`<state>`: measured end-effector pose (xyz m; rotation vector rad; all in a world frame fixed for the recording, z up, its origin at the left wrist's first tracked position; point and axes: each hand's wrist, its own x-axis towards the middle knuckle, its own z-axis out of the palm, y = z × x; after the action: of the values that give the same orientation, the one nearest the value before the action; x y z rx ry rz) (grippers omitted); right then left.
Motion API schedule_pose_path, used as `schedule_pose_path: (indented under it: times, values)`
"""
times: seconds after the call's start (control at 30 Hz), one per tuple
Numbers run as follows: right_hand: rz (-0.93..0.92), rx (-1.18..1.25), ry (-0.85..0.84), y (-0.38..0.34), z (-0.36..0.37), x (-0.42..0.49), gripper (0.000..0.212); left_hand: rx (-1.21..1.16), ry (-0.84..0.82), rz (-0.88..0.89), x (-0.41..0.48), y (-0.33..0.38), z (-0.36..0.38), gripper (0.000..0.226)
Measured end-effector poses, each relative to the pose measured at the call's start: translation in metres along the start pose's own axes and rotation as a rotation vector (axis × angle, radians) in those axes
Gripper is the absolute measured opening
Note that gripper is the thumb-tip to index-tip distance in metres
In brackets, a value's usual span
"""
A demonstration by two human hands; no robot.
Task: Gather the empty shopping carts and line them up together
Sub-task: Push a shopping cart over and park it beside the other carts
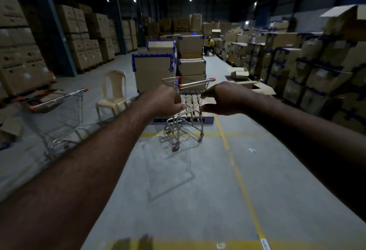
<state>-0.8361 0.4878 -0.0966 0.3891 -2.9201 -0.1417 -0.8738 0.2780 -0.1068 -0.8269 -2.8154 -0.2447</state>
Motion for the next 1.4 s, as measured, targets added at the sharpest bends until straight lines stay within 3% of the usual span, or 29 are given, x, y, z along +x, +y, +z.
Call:
schedule_pose_path:
  times: [0.5,0.8,1.13,1.4]
  values:
    - [-0.030,0.055,-0.062,0.210,0.118,0.312,0.056,-0.047,-0.032,-0.056,0.360,-0.091,0.120,0.029]
    - [-0.045,0.085,-0.129,0.287,0.179,0.477,0.056,-0.079,-0.077,-0.053,0.528,-0.168,0.191,0.027]
    - [0.086,0.081,-0.193,0.357,0.268,0.679,0.057,-0.154,-0.161,-0.062,0.724,-0.291,0.273,0.026]
    - [0.116,0.167,-0.256,0.413,0.344,0.796,0.051,-0.222,-0.221,-0.098,0.838,-0.341,0.339,0.027]
